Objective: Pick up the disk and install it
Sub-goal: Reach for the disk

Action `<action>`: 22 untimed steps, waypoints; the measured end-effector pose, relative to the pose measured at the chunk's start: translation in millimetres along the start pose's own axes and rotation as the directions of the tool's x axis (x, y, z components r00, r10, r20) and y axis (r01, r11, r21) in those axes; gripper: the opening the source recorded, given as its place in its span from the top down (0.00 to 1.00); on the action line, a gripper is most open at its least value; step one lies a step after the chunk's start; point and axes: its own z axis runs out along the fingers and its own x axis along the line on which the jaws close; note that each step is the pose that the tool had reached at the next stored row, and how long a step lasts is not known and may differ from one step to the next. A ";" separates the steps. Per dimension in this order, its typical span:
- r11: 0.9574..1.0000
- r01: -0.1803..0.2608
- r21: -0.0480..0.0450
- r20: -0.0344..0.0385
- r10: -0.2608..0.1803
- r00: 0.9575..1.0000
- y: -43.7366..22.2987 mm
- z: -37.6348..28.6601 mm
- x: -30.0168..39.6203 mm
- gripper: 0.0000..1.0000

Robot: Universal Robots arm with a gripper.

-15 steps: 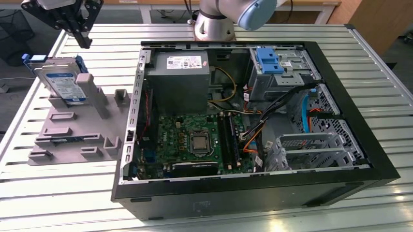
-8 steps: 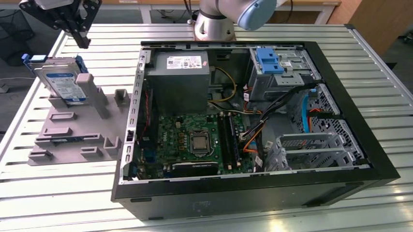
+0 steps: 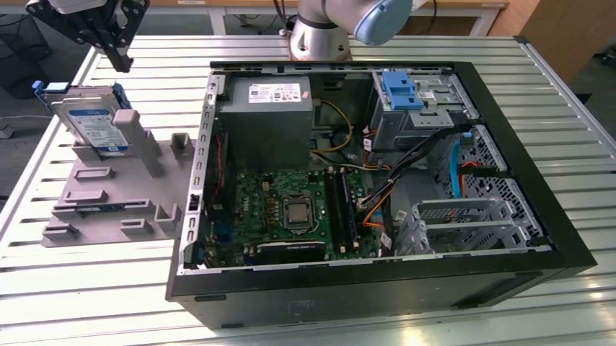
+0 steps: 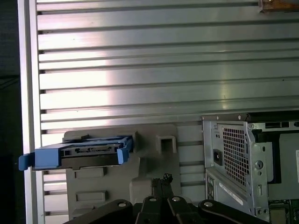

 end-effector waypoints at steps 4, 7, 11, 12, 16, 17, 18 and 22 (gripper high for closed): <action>1.000 0.000 0.000 0.000 0.000 1.000 0.2 0.0 3.9 0.89; 1.000 0.000 0.000 0.000 0.000 1.000 0.7 0.1 14.7 0.89; 1.000 0.000 0.000 0.000 0.000 1.000 0.8 0.1 15.3 0.89; 1.000 0.000 0.000 0.000 0.000 1.000 0.8 0.1 15.5 0.89; 1.000 0.000 0.000 0.000 0.000 1.000 0.7 0.1 16.1 0.89; 1.000 0.000 0.000 0.000 0.000 1.000 0.7 0.0 16.8 0.89; 1.000 0.000 0.000 0.000 0.000 1.000 0.7 0.1 18.1 0.89; 1.000 0.000 0.000 0.000 0.000 1.000 0.7 -0.1 22.1 0.89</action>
